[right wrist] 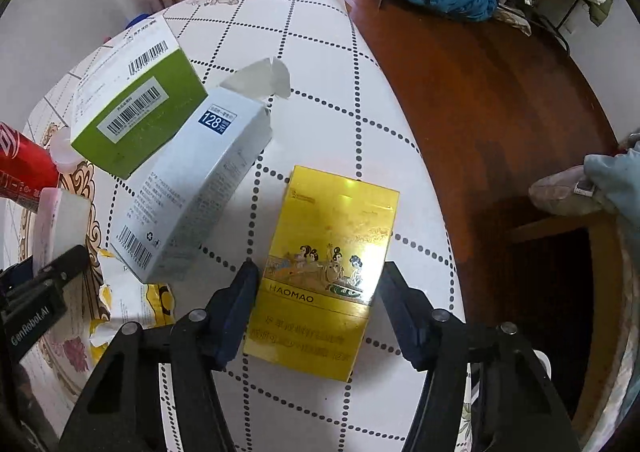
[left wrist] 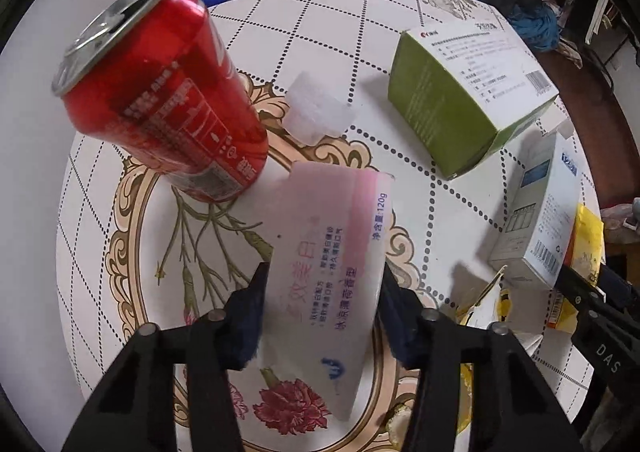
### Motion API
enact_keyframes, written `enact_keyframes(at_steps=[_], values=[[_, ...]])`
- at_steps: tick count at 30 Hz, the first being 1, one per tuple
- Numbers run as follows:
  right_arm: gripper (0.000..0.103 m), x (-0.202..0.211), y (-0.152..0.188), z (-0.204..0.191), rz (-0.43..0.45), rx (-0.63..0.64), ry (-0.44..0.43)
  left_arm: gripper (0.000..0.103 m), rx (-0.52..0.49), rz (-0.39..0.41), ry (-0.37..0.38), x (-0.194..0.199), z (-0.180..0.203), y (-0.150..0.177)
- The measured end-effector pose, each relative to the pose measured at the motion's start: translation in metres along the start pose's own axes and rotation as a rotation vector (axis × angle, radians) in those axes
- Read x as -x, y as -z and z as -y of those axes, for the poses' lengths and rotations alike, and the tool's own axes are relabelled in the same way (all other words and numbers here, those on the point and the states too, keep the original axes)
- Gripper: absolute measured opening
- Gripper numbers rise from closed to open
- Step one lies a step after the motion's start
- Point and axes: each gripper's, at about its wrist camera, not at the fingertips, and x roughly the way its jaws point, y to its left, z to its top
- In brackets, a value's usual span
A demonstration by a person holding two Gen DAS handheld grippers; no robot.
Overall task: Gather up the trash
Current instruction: 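Grasp the pink toothpaste box with the left tool while the right tool grasps the yellow HAOMAO box, then carry both boxes over the white bin and open both tools to drop them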
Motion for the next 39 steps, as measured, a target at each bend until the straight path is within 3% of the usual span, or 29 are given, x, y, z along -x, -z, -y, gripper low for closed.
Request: enact_keyframes(at_steps=[7,11,19,25,32,39], values=[[0.063,0.008,-0.003,0.012,-0.003,0.013,-0.008,0.045,-0.011,0.015,-0.012,0.006,-0.001,0.012],[0.062,0.012,-0.006,0.012,0.006,0.017,-0.035,0.045,-0.005,0.044,-0.025,0.029,0.0,0.022],[0.062,0.084,0.016,-0.003,0.199,0.166,-0.037,0.045,0.039,0.16,-0.008,0.101,-0.005,0.048],[0.062,0.152,0.046,0.01,0.336,0.19,-0.036,0.045,0.026,0.265,0.022,0.165,0.011,0.067],[0.062,0.223,0.085,0.064,0.426,0.131,-0.057,0.045,-0.056,0.374,0.086,0.237,0.054,0.097],[0.062,0.29,0.135,0.158,0.494,0.009,-0.036,0.045,-0.164,0.45,0.191,0.293,0.116,0.121]])
